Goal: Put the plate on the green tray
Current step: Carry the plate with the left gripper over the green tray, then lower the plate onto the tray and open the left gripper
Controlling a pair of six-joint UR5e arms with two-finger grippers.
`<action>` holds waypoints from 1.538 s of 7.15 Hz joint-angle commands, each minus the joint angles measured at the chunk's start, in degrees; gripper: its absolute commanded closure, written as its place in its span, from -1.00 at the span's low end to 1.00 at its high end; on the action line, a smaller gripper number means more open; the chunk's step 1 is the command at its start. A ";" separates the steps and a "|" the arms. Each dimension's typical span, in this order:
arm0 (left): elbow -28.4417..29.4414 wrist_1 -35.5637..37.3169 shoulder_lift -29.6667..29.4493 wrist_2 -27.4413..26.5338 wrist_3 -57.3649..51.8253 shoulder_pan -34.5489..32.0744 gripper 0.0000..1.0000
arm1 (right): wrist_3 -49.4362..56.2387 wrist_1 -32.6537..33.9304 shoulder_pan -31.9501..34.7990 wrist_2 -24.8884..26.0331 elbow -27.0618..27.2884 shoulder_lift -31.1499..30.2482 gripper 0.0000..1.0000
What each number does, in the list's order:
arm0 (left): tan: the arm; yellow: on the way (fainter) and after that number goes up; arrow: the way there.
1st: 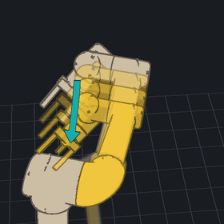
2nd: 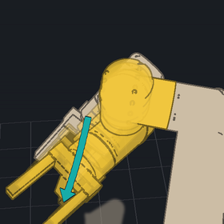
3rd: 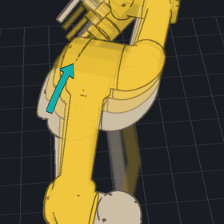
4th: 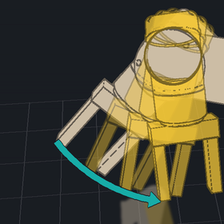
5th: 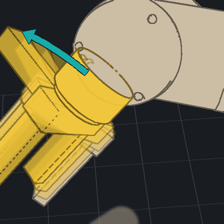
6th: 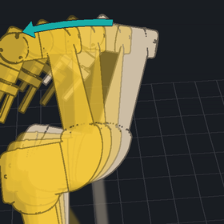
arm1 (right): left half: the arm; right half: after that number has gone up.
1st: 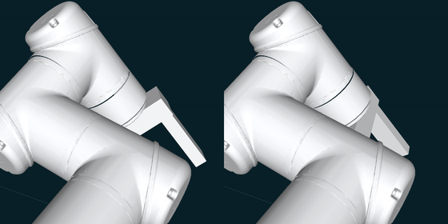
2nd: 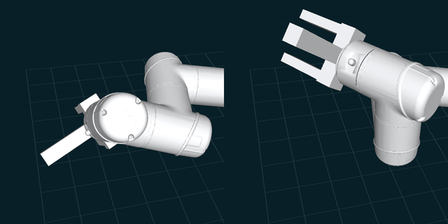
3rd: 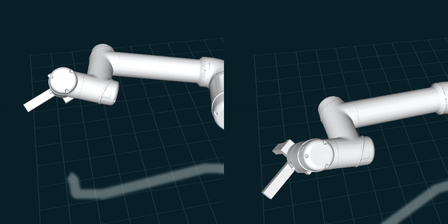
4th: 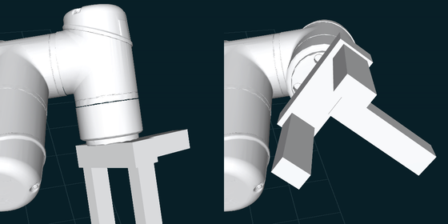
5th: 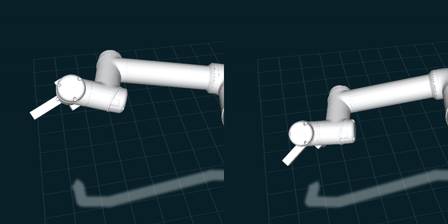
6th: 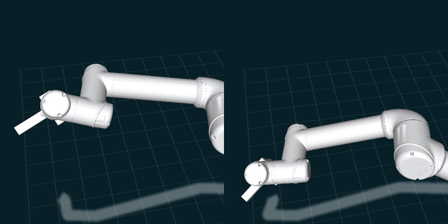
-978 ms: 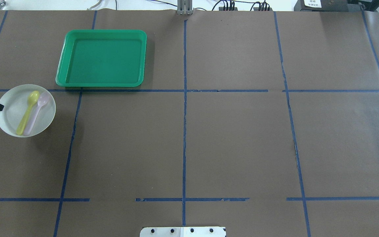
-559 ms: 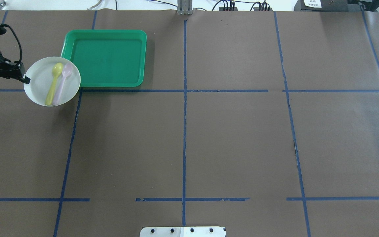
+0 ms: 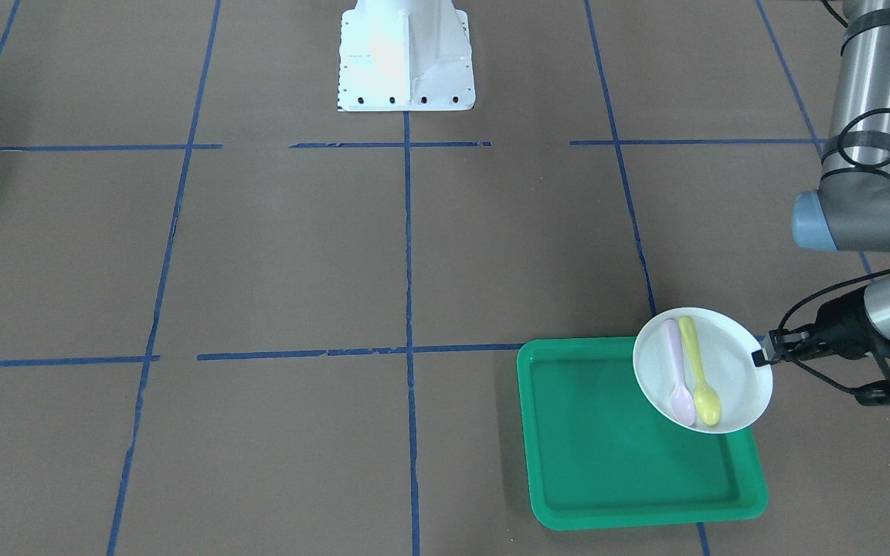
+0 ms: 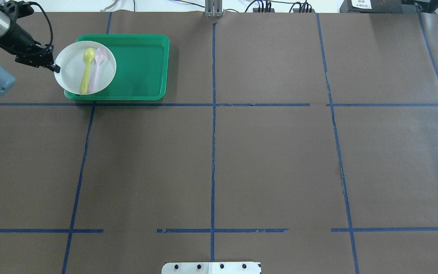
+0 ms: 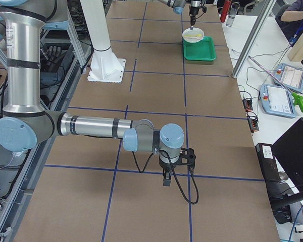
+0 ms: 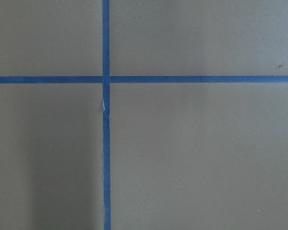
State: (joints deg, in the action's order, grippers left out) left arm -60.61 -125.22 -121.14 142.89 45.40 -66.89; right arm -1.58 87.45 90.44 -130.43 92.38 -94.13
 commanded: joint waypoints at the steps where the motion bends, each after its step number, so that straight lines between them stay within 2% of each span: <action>1: 7.77 -3.79 -4.62 -0.07 2.50 0.27 1.00 | 0.00 0.00 0.00 0.00 -0.01 0.00 -1.00; 3: 10.94 -11.67 -6.29 -0.85 11.15 2.01 1.00 | 0.00 0.00 0.00 0.00 -0.01 0.00 -1.00; 6: 11.30 -13.47 -7.00 -4.72 11.37 6.15 1.00 | 0.00 0.00 0.00 0.00 -0.01 -0.09 -1.00; 8: 11.48 -14.17 -6.91 -4.90 11.29 6.16 1.00 | 0.00 0.00 0.00 0.00 -0.01 -0.09 -1.00; 9: 11.48 -14.17 -6.91 -5.77 11.29 6.16 -0.98 | 0.00 0.00 0.00 0.00 -0.01 -0.09 -1.00; 11: 11.48 -13.74 -6.83 -5.79 11.29 4.59 -1.00 | 0.00 0.00 0.00 0.00 0.08 0.00 -1.00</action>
State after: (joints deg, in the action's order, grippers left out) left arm -49.14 -139.28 -128.01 137.11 56.69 -61.23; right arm -1.58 87.45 90.44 -130.43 92.42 -94.17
